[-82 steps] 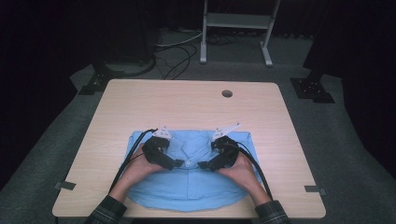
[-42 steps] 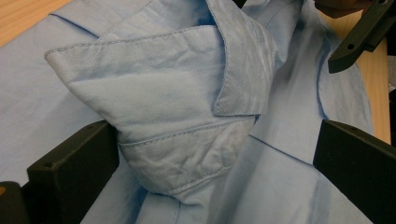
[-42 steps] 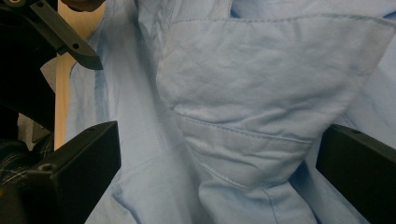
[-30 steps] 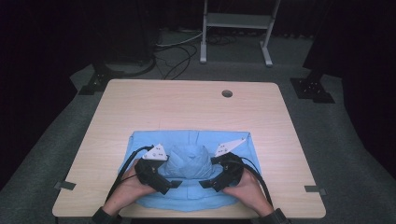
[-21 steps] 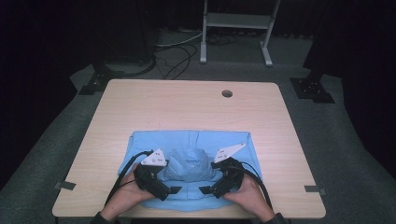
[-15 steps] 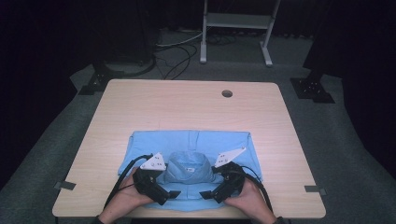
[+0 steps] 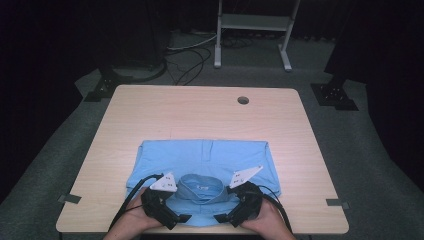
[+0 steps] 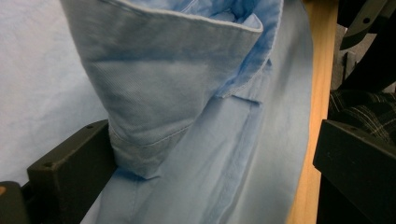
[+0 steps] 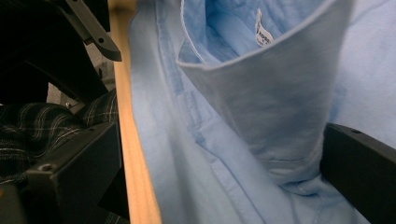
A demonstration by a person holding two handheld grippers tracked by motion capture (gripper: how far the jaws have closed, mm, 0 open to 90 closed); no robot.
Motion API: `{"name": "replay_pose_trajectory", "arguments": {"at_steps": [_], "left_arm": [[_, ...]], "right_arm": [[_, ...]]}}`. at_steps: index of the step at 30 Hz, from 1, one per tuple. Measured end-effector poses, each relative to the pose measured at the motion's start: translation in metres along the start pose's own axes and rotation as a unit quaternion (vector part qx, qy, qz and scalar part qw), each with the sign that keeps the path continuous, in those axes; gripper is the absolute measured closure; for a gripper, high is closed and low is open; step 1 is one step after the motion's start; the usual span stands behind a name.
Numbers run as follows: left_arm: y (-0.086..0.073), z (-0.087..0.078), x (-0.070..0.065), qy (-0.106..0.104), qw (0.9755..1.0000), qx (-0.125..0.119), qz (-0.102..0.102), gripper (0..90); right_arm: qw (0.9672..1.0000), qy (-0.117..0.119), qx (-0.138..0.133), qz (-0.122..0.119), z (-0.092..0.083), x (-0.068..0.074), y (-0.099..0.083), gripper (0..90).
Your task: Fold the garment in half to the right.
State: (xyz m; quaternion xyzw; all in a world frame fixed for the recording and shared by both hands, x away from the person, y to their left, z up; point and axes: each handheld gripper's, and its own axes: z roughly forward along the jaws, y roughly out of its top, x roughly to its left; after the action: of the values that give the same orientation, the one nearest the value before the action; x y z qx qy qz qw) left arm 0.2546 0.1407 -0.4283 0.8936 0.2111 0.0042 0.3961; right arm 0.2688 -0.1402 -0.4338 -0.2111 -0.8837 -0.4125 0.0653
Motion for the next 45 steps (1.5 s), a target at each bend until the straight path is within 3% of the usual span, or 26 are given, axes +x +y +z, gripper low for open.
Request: {"name": "replay_pose_trajectory", "arguments": {"at_steps": [12, 19, 25, 30, 34, 38, 41, 45], "left_arm": [[-0.007, -0.004, -0.016, -0.02, 0.9998, 0.004, 0.005, 0.0], [-0.014, -0.005, -0.021, -0.022, 0.9997, 0.01, 0.005, 0.0], [-0.007, -0.011, -0.018, -0.01, 0.9998, -0.013, 0.01, 0.0], [0.0, -0.017, -0.008, 0.01, 0.9996, -0.022, 0.015, 0.0], [0.007, -0.024, 0.007, 0.039, 0.9986, -0.031, 0.016, 0.0], [0.013, -0.032, 0.022, 0.074, 0.9966, -0.031, 0.019, 0.0], [0.016, -0.038, 0.033, 0.086, 0.9955, -0.036, 0.013, 0.0], [0.016, -0.046, 0.049, 0.116, 0.9927, -0.032, 0.008, 0.0]], "right_arm": [[0.9999, 0.009, -0.012, -0.005, -0.006, 0.014, -0.007, 0.0], [0.9999, 0.011, -0.006, -0.006, -0.004, 0.022, -0.013, 0.0], [0.9996, 0.002, -0.027, -0.01, -0.012, 0.019, -0.009, 0.0], [0.9991, -0.02, -0.036, -0.006, -0.022, 0.008, -0.008, 0.0], [0.9979, -0.048, -0.042, -0.007, -0.032, -0.004, -0.004, 0.0], [0.9945, -0.094, -0.045, -0.004, -0.044, -0.021, 0.0, 0.0], [0.9914, -0.126, -0.037, 0.002, -0.051, -0.032, 0.001, 0.0], [0.9857, -0.166, -0.027, 0.006, -0.06, -0.047, 0.001, 0.0]]}}
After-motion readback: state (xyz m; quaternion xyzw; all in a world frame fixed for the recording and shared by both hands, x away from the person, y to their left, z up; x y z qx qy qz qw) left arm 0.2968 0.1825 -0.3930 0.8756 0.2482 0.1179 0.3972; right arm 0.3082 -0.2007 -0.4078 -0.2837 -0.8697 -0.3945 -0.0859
